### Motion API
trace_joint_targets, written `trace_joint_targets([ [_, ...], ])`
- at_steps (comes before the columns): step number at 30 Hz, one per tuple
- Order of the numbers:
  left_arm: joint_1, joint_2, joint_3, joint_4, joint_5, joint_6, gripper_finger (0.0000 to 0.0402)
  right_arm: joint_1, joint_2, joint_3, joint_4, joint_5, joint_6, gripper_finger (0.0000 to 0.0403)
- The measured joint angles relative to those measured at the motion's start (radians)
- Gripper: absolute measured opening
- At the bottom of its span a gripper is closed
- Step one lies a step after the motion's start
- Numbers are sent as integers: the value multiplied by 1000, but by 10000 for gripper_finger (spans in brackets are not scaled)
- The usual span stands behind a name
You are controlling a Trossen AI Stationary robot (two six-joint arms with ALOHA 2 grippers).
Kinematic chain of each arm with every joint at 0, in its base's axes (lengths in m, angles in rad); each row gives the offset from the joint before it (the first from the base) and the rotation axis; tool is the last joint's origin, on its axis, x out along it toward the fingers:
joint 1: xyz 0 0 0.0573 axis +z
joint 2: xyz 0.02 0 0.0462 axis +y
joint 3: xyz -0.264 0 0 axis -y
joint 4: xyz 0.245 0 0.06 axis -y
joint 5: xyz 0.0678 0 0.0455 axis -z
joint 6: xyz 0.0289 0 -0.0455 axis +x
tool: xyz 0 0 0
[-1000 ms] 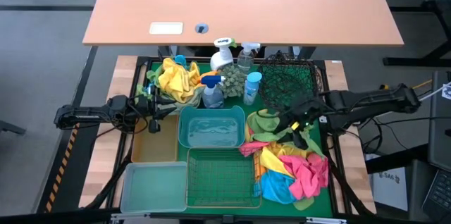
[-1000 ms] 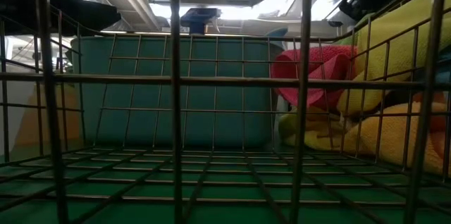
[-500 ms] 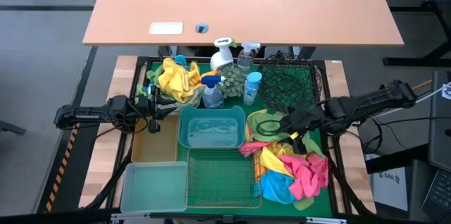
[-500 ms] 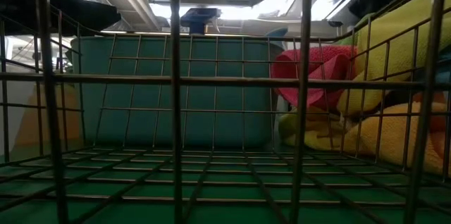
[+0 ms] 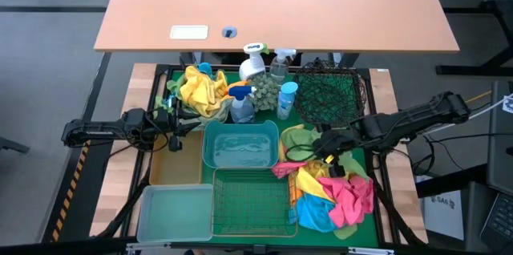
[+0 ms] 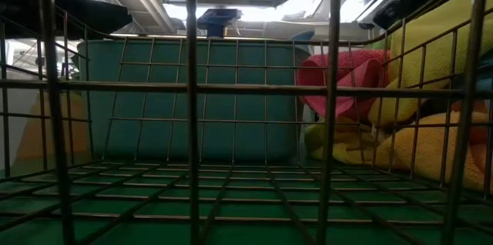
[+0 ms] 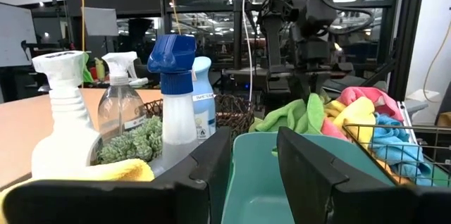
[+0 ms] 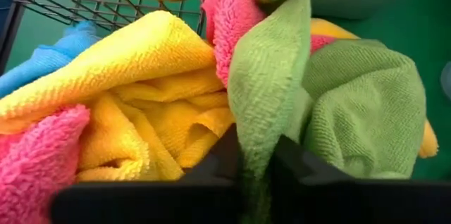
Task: Sort microfiber towel by color & place in baskets
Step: Put the green microfiber towel into the black wire basket
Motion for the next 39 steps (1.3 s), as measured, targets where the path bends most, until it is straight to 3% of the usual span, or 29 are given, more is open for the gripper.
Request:
trace_joint_targets([
  [9, 0, 0, 0, 0, 30, -3, 112, 0, -84, 44, -18, 55, -48, 22],
  [13, 0, 0, 0, 0, 30, -3, 112, 0, -107, 149, -59, 113, -118, 5],
  [27, 0, 0, 0, 0, 30, 1, 112, -5, -113, 531, -102, 436, -456, 7],
  [32, 0, 0, 0, 0, 30, 1, 112, -112, -113, 595, -114, 454, -515, 8],
  [39, 0, 0, 0, 0, 30, 1, 112, -387, -112, 607, -134, 454, -586, 7],
])
